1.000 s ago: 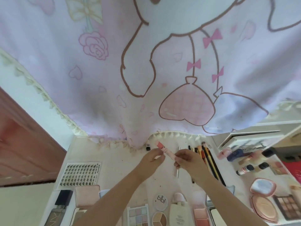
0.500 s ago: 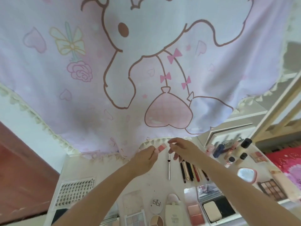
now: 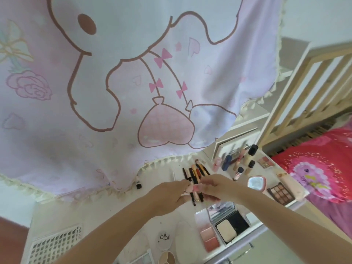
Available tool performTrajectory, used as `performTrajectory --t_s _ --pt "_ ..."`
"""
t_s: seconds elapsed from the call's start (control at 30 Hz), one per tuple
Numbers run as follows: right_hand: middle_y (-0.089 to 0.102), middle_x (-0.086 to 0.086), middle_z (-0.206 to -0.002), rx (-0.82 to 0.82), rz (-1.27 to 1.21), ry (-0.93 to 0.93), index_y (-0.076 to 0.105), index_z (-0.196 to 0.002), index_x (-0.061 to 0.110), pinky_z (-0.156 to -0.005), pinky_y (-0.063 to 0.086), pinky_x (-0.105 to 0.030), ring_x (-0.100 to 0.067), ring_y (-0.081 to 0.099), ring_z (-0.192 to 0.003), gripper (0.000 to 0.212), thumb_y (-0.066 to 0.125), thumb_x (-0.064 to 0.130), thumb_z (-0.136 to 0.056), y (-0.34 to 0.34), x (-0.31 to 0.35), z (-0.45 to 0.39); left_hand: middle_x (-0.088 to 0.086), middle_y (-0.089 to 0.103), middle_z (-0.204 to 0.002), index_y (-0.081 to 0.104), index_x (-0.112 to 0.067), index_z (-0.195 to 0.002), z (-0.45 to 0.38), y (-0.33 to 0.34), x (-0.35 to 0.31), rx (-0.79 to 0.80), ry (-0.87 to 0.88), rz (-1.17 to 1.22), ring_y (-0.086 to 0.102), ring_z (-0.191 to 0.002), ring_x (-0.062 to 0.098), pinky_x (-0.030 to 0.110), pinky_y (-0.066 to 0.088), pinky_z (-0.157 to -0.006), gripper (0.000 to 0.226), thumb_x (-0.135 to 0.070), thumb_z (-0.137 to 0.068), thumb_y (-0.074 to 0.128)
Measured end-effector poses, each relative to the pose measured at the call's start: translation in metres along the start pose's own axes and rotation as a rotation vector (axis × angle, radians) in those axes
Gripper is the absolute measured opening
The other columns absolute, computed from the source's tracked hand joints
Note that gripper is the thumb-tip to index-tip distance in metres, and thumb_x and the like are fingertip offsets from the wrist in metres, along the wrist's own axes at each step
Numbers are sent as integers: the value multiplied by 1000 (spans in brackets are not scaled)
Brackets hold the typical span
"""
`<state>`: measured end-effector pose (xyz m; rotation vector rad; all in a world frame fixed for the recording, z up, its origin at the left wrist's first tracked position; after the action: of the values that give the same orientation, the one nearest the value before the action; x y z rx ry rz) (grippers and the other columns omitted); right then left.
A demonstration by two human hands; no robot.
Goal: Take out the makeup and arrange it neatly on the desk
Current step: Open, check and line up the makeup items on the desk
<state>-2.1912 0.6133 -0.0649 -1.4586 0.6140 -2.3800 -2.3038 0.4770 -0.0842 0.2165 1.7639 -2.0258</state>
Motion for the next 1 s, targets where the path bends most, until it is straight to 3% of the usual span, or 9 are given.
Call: performTrajectory --t_s 0.13,0.3,0.43,0.57,0.63,0.67,0.73,0.77,1.0 --pt "48 7 -58 -151 7 56 53 -74 21 -45 36 -5 6 43 -38 19 49 25 -92 -14 -31 11 -8 34 -64 37 -15 -96 -29 22 -8 3 15 323 30 -52 4 13 31 -49 11 -25 -98 31" --pt "49 8 -68 -287 189 94 56 -83 20 -57 34 -9 -2 47 -61 11 50 22 -92 -32 -69 14 -8 36 -65 38 -17 -72 -84 53 -16 12 14 342 36 -57 8 13 28 -53 23 -13 -95 37" --pt "54 0 -94 -414 392 105 63 -107 11 -70 30 -14 -10 46 -85 21 53 20 -89 -53 -87 5 9 63 -87 62 -7 -97 -126 68 -17 -54 -5 365 57 -81 22 21 34 -65 16 -16 -92 50" --pt "56 -1 -112 -425 656 96 60 -116 17 -87 36 -21 -16 48 -107 29 51 26 -89 -67 -106 -10 13 68 -87 68 -5 -95 -161 78 -19 -169 18 367 60 -81 25 31 45 -75 17 -15 -87 58" --pt "62 -2 -104 -437 774 81 65 -107 16 -84 41 -31 -21 54 -100 26 58 25 -85 -73 -107 -15 12 69 -84 70 -7 -94 -175 84 -18 -203 -1 385 61 -77 24 33 47 -73 16 -15 -86 58" --pt "66 -4 -92 -455 810 52 70 -95 14 -74 47 -36 -25 61 -89 21 69 23 -76 -77 -107 -17 12 69 -84 69 -8 -94 -182 87 -17 -205 -20 407 61 -76 24 33 47 -71 16 -15 -86 58" --pt "67 -2 -64 -488 874 4 72 -66 17 -48 49 -31 -20 64 -60 26 88 21 -46 -83 -109 -23 12 68 -86 69 -7 -94 -193 93 -16 -196 -56 450 61 -78 25 32 45 -68 16 -14 -86 57" --pt "64 1 -57 -503 919 -7 70 -58 20 -43 47 -26 -16 62 -52 31 91 24 -36 -85 -108 -27 13 68 -86 69 -5 -93 -198 95 -15 -187 -70 469 61 -79 25 32 44 -67 16 -13 -86 56" --pt "60 3 -55 -448 910 18 68 -53 22 -44 46 -26 -16 60 -52 33 92 21 -30 -98 -119 -39 15 65 -85 64 0 -89 -215 100 -14 -217 -100 539 60 -78 27 25 37 -65 13 -5 -84 53"
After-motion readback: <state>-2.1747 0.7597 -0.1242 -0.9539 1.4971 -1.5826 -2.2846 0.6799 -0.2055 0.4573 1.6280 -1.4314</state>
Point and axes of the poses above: each hand's wrist, its own z-axis away from the middle knuckle, its own y-axis out of the palm, x = y × z, the point moved 1 cm from there along -z, towards the middle knuckle
